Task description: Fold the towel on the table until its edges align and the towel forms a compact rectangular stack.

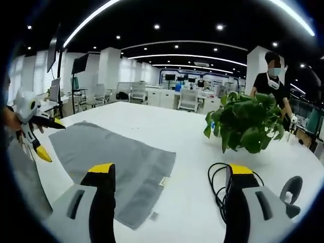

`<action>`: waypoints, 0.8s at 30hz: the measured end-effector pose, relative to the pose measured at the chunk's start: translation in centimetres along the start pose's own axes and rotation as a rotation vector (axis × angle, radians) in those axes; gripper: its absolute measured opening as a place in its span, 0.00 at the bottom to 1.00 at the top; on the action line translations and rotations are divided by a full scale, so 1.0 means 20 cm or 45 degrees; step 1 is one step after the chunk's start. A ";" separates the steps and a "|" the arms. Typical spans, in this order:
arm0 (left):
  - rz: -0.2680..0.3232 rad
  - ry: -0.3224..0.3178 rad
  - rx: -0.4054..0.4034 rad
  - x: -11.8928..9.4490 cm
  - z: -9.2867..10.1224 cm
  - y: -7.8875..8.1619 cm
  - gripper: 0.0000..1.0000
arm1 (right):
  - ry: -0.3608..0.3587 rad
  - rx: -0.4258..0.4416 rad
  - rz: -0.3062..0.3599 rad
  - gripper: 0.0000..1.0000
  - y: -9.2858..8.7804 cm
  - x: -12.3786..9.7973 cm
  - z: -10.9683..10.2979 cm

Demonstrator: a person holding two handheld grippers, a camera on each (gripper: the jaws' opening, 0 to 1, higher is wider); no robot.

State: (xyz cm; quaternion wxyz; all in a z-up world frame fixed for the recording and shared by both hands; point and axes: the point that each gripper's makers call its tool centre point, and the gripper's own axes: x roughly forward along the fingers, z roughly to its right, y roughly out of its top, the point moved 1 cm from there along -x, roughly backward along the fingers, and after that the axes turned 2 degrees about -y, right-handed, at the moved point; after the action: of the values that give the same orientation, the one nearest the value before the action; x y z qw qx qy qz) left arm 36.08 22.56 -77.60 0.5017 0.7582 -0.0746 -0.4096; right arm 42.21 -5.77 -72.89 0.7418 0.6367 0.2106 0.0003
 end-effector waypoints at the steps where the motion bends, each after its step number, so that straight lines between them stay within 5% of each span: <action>1: 0.003 -0.010 0.005 0.01 0.01 0.01 0.89 | -0.001 0.005 0.001 0.91 0.00 0.01 0.01; 5: 0.008 -0.057 0.084 0.08 0.07 0.06 0.88 | 0.001 0.026 0.004 0.90 0.01 0.06 0.03; 24: -0.004 -0.255 0.072 0.37 0.29 0.19 0.80 | 0.027 0.128 -0.034 0.85 -0.06 0.33 0.09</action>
State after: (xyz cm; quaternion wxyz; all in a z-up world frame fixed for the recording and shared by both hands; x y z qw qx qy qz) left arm 38.02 12.81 -79.49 0.4693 0.7274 -0.1347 -0.4821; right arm 48.57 -5.97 -75.91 0.7066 0.6703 0.2265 -0.0133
